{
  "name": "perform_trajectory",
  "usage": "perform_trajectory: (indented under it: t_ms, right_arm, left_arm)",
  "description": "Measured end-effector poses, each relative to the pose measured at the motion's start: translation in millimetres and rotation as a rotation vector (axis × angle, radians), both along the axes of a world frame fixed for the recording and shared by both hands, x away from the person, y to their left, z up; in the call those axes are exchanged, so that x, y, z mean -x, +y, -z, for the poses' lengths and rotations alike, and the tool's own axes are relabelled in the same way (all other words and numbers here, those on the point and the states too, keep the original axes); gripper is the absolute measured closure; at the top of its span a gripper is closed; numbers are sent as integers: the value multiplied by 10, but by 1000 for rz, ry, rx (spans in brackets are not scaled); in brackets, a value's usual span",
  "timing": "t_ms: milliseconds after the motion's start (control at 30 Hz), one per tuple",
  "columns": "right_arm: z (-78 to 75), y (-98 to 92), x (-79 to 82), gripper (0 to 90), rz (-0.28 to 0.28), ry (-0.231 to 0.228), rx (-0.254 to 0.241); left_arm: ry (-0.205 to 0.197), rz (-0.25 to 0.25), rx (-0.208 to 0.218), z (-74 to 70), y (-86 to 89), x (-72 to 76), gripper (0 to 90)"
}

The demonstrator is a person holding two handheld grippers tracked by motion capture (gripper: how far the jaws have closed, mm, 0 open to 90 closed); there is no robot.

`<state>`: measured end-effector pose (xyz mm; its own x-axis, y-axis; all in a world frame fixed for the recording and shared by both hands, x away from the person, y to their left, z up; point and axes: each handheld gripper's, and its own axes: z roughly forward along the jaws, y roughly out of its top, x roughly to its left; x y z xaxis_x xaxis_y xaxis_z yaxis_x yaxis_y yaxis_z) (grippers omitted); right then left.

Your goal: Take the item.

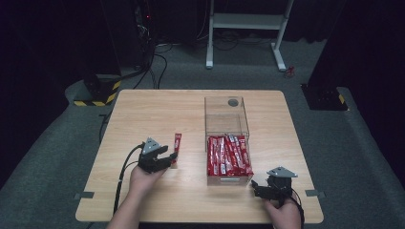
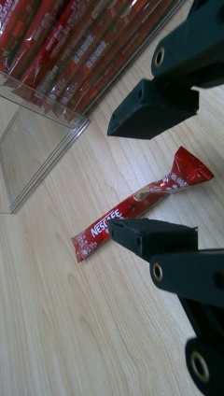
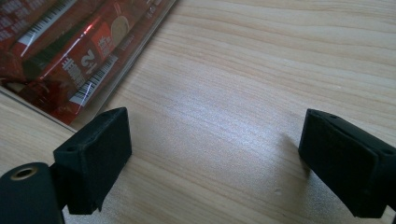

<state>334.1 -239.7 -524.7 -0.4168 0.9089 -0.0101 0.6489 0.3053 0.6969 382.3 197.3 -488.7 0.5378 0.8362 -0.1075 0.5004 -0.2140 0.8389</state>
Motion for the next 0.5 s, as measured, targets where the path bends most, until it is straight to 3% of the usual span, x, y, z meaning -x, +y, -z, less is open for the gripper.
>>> perform_trajectory:
  t_ms: [133, 500]
  right_arm:
    - [0, 0, 0, 92, 0, 0, 0]
    - [0, 0, 0, 91, -1, 0, 0]
  left_arm:
    - [5, -3, -12, -23, 31, 36, 413]
    - [41, -12, 13, 11, 311, 172, 286]
